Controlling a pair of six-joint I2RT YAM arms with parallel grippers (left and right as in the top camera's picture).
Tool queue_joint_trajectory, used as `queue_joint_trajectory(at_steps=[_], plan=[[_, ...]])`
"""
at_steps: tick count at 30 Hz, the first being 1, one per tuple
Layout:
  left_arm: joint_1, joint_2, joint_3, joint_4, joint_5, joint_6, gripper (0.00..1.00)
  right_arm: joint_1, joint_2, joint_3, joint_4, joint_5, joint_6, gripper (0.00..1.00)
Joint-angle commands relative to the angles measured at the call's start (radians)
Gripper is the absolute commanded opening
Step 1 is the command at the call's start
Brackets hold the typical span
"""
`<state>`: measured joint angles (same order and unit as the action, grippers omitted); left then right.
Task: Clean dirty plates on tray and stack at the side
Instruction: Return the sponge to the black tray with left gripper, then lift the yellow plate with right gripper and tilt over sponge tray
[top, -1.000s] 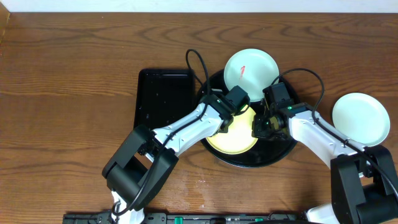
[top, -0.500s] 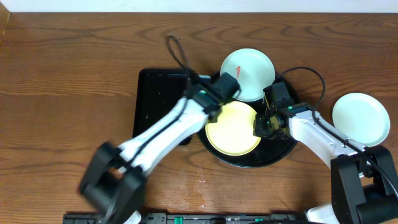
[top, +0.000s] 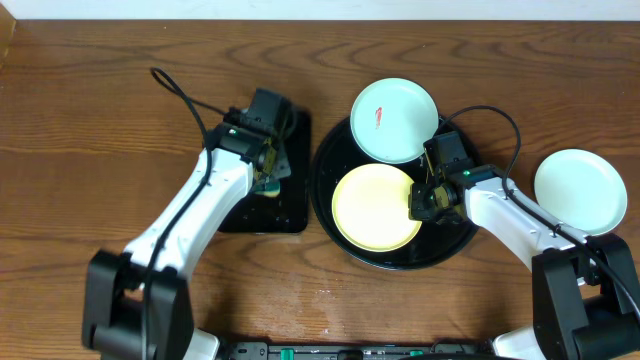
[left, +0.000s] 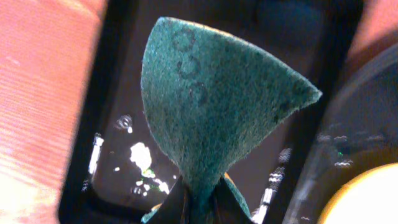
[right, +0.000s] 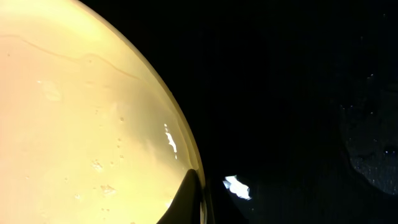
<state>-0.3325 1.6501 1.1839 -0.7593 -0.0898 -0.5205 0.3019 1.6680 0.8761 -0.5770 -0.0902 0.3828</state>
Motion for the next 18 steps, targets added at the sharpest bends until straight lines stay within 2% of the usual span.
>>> queue_joint_trajectory(at_steps=[1, 2, 3, 5, 6, 12, 18], plan=[[0.039, 0.032, -0.031, 0.017, 0.108, 0.047, 0.13, -0.012, 0.016, -0.014, -0.015, 0.075, -0.031, 0.01], [0.048, 0.033, -0.03, 0.02, 0.131, 0.064, 0.16, -0.012, 0.017, -0.014, -0.014, 0.065, -0.045, 0.01], [0.053, 0.029, -0.027, 0.02, 0.153, 0.087, 0.24, -0.012, 0.017, -0.014, -0.013, 0.055, -0.059, 0.01], [0.065, 0.012, -0.011, 0.006, 0.204, 0.139, 0.47, -0.012, 0.016, -0.014, -0.008, 0.027, -0.092, 0.01], [0.069, 0.0, 0.0, -0.006, 0.216, 0.154, 0.53, -0.012, 0.016, -0.014, -0.001, 0.012, -0.112, 0.01], [0.077, -0.16, 0.06, -0.097, 0.217, 0.169, 0.59, -0.012, -0.019, 0.008, 0.009, -0.021, -0.138, 0.01], [0.077, -0.406, 0.06, -0.179, 0.217, 0.169, 0.71, -0.012, -0.198, 0.049, 0.01, -0.023, -0.138, 0.01]])
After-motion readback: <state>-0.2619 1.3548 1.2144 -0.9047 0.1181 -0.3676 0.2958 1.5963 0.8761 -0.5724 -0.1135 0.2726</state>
